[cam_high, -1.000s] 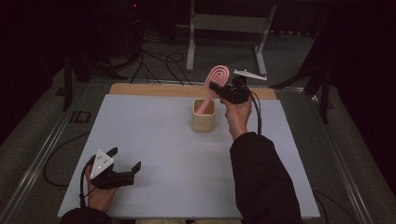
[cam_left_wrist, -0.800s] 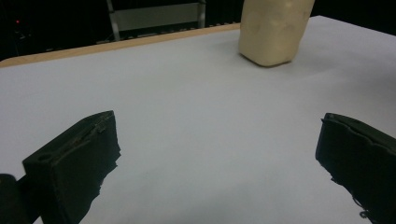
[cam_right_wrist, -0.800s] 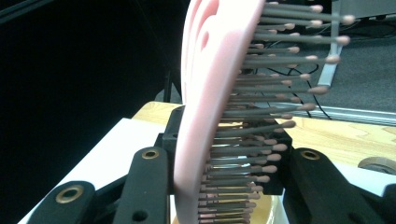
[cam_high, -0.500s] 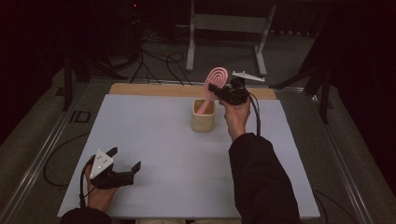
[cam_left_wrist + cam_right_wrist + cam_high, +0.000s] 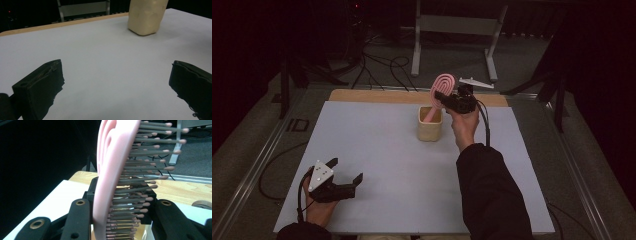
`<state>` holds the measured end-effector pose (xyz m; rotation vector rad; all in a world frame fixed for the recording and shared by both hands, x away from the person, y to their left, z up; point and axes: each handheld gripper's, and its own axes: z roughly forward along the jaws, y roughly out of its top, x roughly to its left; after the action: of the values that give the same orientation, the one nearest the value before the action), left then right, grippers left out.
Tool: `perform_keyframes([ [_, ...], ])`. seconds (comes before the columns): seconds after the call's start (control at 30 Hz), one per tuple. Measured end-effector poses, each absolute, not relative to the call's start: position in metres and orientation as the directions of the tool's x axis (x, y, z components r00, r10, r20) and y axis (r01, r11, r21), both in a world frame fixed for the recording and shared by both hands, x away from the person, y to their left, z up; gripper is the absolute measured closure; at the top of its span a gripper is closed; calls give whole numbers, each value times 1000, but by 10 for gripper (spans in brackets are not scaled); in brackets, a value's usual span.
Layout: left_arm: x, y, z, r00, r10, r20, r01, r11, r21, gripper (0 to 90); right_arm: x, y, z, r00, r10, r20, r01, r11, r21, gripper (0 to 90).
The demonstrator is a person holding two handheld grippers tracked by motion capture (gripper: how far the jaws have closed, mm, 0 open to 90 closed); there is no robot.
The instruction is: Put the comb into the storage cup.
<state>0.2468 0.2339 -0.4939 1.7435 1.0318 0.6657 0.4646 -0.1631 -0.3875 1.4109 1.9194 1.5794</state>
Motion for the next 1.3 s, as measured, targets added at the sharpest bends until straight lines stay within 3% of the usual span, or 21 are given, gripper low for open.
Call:
perform_keyframes([
  [1.3, 247, 234, -494, 492, 871, -17, 343, -176, 923, 2, 467, -156, -397, -485, 812, 325, 506, -42, 861, 632],
])
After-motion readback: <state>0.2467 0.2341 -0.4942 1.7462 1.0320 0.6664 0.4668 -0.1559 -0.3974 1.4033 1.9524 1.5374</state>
